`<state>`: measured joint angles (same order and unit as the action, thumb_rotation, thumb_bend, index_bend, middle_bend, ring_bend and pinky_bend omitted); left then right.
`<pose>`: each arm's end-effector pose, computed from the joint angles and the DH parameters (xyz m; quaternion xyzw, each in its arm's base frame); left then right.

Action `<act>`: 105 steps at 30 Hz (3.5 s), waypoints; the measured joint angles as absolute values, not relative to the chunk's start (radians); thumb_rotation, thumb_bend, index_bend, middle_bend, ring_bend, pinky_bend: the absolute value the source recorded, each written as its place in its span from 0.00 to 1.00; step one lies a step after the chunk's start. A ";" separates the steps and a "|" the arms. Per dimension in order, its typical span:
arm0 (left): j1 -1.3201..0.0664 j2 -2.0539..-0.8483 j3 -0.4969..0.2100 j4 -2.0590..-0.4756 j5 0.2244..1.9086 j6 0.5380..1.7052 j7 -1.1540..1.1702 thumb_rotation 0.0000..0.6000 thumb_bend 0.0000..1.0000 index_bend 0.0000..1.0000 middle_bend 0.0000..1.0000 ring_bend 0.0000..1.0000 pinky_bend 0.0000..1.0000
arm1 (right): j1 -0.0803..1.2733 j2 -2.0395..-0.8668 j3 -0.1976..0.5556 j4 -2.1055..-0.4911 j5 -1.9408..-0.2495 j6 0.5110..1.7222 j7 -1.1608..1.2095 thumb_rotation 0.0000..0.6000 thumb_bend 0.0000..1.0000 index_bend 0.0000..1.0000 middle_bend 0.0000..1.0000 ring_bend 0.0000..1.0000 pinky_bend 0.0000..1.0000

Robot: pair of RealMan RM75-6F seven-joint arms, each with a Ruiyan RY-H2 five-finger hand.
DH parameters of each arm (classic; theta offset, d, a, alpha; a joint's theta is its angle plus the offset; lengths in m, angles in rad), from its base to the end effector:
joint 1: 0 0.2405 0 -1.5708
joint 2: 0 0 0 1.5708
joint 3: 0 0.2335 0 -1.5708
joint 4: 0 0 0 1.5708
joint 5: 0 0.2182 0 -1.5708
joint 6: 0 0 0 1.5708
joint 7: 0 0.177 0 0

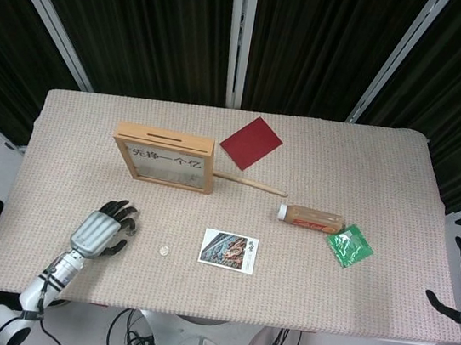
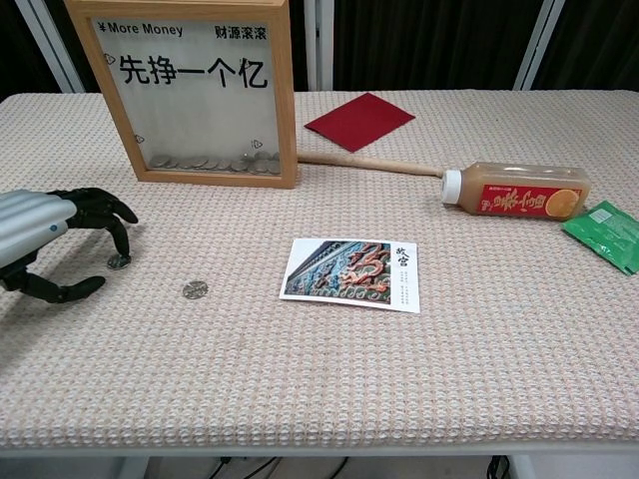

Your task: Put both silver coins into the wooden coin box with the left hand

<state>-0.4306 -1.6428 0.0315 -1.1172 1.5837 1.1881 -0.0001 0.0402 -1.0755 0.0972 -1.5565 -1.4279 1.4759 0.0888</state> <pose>-0.2406 0.2822 -0.0460 -0.7545 -0.3475 -0.3695 0.4165 -0.3252 -0.2096 0.1745 0.5521 -0.3996 0.3773 0.6270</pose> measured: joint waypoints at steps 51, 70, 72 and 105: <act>-0.454 -1.738 0.005 -0.969 1.592 1.257 -0.074 1.00 0.36 0.49 0.22 0.07 0.17 | 0.034 -1.074 0.095 -1.555 -1.417 1.468 0.088 1.00 0.09 0.00 0.00 0.00 0.00; -0.457 -1.731 -0.003 -0.987 1.576 1.252 -0.091 1.00 0.43 0.61 0.25 0.07 0.17 | 0.033 -1.075 0.100 -1.546 -1.408 1.468 0.097 1.00 0.11 0.00 0.00 0.00 0.00; -0.456 -1.723 -0.004 -0.998 1.576 1.258 -0.090 1.00 0.43 0.61 0.25 0.07 0.17 | 0.033 -1.074 0.102 -1.548 -1.409 1.473 0.099 1.00 0.12 0.00 0.00 0.00 0.00; -0.580 -1.025 -0.301 -1.757 1.327 1.142 0.106 1.00 0.44 0.62 0.27 0.09 0.17 | 0.044 -1.087 0.088 -1.592 -1.461 1.488 0.026 1.00 0.12 0.00 0.00 0.00 0.00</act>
<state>-0.5800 -1.0247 -0.3013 -1.7572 1.3270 1.1421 0.1063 0.0440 -1.0873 0.0880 -1.5919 -1.4609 1.4884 0.0263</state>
